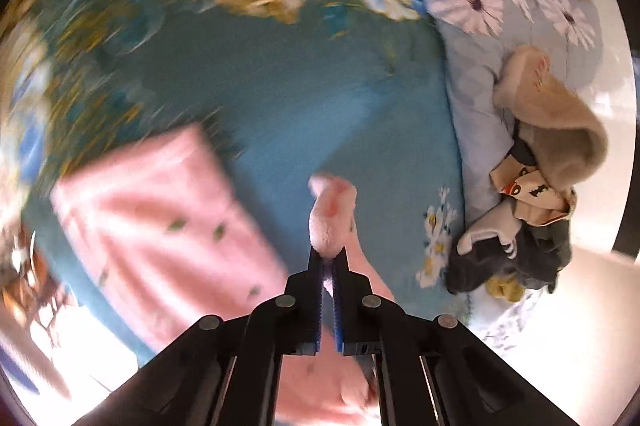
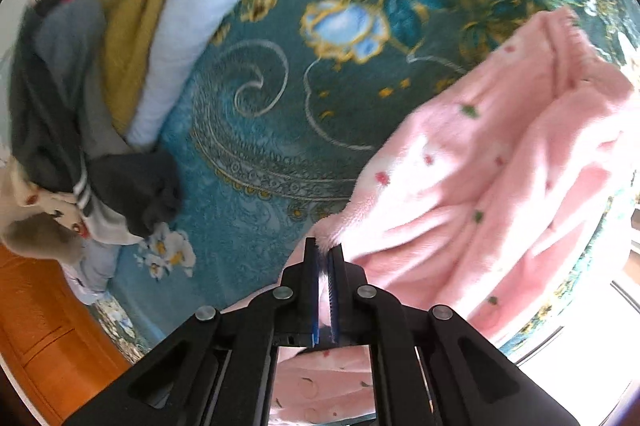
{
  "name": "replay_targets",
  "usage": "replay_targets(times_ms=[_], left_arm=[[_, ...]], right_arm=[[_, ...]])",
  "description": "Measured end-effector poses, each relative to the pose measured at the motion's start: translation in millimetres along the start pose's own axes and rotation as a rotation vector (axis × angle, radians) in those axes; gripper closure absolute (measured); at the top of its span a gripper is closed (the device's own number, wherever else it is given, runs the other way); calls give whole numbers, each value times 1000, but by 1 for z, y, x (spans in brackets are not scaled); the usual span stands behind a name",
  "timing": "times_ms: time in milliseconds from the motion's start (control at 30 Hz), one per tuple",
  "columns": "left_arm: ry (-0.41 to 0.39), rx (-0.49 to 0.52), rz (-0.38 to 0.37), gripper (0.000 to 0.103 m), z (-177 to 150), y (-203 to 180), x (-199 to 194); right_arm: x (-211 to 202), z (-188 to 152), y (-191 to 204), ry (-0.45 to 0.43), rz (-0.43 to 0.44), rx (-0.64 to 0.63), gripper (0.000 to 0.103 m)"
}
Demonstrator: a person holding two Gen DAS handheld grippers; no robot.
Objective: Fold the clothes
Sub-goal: 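Pull the pink garment flat with both grippers, then open the left gripper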
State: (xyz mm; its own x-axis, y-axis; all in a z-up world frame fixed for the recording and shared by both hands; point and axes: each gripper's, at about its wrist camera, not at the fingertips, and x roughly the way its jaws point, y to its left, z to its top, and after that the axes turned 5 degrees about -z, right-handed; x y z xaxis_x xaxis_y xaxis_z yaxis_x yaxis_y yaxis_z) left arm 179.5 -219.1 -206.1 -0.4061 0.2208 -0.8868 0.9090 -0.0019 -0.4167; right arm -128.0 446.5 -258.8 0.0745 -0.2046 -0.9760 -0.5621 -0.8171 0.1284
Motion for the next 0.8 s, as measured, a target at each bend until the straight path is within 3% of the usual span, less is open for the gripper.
replay_targets(times_ms=[167, 233, 400, 533, 733, 800], left_arm=[[11, -174, -16, 99, -30, 32, -46], [4, -191, -25, 99, -21, 26, -34], [-71, -139, 51, 99, 30, -10, 27], [-57, -146, 21, 99, 71, -39, 71], [-67, -21, 73, 99, 112, -85, 105], [-64, 45, 123, 99, 124, -100, 113]], right_arm=[[-47, -10, -29, -49, 81, 23, 100], [-64, -10, -35, -63, 99, 21, 100], [-50, 25, 5, -67, 89, -22, 101], [-21, 56, 67, -49, 14, -131, 101], [1, 56, 110, -6, 14, -207, 101], [4, 53, 115, 1, 11, -230, 101]])
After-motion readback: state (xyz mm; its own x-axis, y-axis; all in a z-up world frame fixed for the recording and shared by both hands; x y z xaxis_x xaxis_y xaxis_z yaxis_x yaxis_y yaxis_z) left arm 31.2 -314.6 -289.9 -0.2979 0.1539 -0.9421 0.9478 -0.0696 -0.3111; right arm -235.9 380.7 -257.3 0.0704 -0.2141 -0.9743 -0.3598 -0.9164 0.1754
